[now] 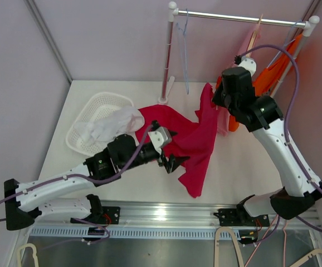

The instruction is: Remove the t-shirt from the hanger

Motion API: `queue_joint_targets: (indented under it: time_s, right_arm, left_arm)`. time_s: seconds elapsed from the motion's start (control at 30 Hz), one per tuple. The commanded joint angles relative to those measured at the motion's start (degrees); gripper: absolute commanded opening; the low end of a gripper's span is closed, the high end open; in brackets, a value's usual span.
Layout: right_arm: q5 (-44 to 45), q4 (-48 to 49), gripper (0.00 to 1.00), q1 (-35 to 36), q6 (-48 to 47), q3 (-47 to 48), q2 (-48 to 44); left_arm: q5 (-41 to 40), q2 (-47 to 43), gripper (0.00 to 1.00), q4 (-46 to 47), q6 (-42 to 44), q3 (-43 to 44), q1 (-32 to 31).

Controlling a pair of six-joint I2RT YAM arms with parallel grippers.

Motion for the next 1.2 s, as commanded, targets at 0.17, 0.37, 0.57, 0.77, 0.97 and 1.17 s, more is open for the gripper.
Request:
queue_joint_targets:
  time_s: [0.17, 0.37, 0.57, 0.77, 0.97, 1.17]
  right_arm:
    - [2.66, 1.56, 0.0, 3.14, 6.59, -2.19, -8.48]
    - [1.96, 1.03, 0.0, 3.41, 6.68, -2.19, -9.45]
    - [1.43, 1.64, 0.0, 3.5, 6.41, -1.83, -9.19]
    - [3.01, 1.65, 0.0, 3.67, 5.71, -1.22, -8.22]
    - [4.77, 3.49, 0.0, 2.01, 4.22, -1.13, -5.06]
    - [2.14, 1.74, 0.0, -0.98, 2.46, 3.96, 0.3]
  left_arm:
    - [2.71, 0.47, 0.99, 23.27, 2.68, -12.35, -5.92]
    - [7.28, 7.93, 0.99, 29.99, 2.25, -10.97, -9.36]
    - [7.38, 14.7, 0.99, 32.09, 2.42, -6.76, -11.64]
    - [4.39, 18.66, 0.01, 21.92, 2.51, 2.55, -12.52]
    - [4.64, 12.96, 0.01, 16.2, 5.93, 1.16, -22.17]
    - [15.88, 12.51, 0.01, 15.92, 0.32, -4.28, -31.68]
